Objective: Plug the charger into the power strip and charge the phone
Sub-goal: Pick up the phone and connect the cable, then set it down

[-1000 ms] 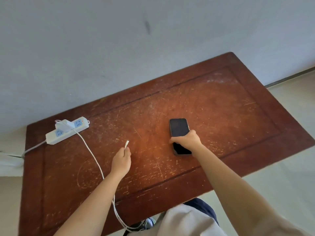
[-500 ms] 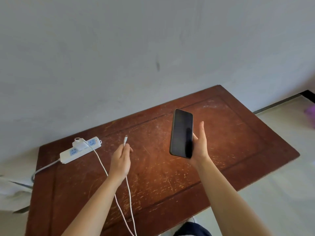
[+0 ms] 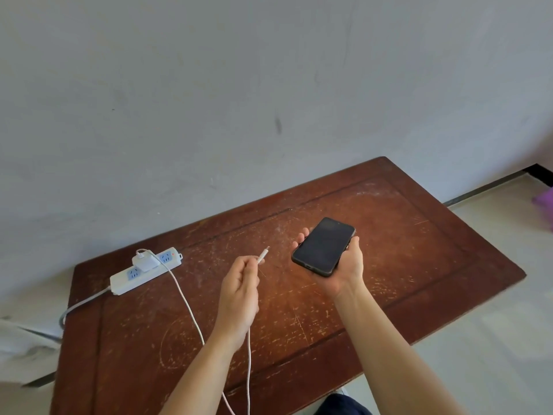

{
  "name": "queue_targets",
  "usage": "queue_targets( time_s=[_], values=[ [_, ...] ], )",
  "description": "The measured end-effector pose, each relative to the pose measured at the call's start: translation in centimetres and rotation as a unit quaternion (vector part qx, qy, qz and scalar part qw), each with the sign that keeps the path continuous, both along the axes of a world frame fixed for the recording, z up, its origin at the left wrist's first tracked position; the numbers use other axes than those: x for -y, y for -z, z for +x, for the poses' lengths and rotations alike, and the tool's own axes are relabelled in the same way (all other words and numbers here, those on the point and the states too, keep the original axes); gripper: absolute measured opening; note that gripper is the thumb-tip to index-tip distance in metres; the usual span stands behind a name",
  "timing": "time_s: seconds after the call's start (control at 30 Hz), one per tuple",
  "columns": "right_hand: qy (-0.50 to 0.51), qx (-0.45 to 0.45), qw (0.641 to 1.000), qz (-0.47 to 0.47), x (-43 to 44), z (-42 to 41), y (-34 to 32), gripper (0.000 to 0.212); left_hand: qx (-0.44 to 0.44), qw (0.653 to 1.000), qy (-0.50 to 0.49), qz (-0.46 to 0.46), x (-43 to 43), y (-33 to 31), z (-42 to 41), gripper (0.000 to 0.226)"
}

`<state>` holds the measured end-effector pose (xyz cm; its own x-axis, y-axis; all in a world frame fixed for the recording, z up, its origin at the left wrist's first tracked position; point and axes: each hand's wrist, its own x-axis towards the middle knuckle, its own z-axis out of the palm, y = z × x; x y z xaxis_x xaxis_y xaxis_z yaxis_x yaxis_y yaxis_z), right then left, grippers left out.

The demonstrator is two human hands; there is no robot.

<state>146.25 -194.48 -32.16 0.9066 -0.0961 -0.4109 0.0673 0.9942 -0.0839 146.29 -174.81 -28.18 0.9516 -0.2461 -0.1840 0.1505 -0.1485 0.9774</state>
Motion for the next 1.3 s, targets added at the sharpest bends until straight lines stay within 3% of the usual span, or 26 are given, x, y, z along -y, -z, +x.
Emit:
queue_targets(
  time_s=[0.17, 0.67, 0.8, 1.3],
  values=[
    [0.038, 0.029, 0.998, 0.034, -0.8, -0.8, -0.8, 0.080, -0.025, 0.999, 0.003, -0.029, 1.0, -1.4, -1.7, 0.021],
    [0.025, 0.053, 0.998, 0.012, -1.7, -1.9, -3.0, 0.087, -0.127, 0.988, -0.048, -0.072, 2.4, -3.6, -3.4, 0.011],
    [0.046, 0.045, 0.997, 0.032, -1.7, -1.8, -3.3, 0.083, -0.124, 0.991, -0.036, -0.028, 2.6, -3.5, -3.7, 0.009],
    [0.065, 0.037, 0.996, 0.040, -2.1, -1.3, -3.5, 0.080, -0.122, 0.991, -0.040, -0.021, 3.2, -3.5, -3.0, 0.009]
  ],
)
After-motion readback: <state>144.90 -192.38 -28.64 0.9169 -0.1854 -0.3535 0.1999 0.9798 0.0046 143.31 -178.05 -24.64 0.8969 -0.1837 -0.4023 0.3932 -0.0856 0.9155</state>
